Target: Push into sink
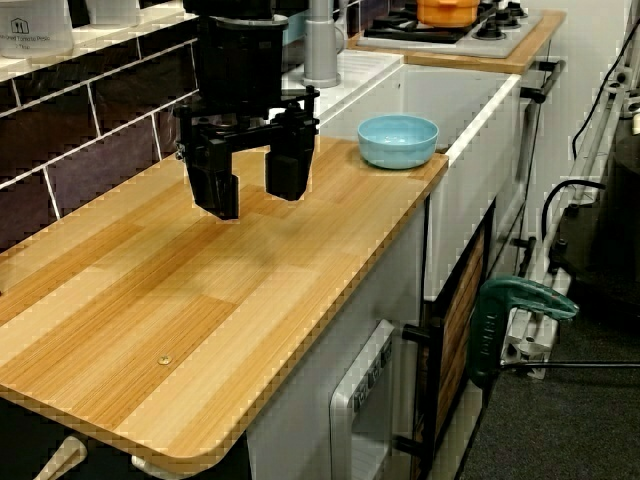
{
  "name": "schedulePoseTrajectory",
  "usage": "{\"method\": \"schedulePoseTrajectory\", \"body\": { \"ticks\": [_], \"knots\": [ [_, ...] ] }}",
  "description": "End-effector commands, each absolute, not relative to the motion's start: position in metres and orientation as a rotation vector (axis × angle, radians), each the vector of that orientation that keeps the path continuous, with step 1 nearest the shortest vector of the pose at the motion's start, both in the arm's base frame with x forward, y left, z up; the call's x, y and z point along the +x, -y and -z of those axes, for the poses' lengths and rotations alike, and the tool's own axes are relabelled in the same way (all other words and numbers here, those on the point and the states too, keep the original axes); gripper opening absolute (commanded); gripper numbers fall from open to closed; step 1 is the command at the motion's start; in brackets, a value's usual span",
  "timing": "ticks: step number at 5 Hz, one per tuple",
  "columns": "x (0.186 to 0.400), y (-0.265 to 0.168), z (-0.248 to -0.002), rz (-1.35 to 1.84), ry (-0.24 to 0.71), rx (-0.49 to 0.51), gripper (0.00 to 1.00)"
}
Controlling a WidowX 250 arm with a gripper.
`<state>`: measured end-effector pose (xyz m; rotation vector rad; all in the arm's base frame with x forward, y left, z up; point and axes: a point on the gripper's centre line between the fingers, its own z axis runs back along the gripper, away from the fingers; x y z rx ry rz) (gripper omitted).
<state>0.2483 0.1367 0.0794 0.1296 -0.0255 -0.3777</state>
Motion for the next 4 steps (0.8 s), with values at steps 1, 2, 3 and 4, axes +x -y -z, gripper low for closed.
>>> {"method": "schedulePoseTrajectory", "body": {
  "ticks": [1,2,3,4],
  "knots": [
    [0.248,-0.137,-0.079,0.378,0.026,0.13,1.0],
    [0.226,-0.125,-0.078,0.46,0.033,0.129,1.0],
    [0.208,-0.108,-0.076,0.463,0.016,0.165,1.0],
    [0.197,-0.081,-0.077,0.403,-0.017,0.173,1.0]
  ]
}}
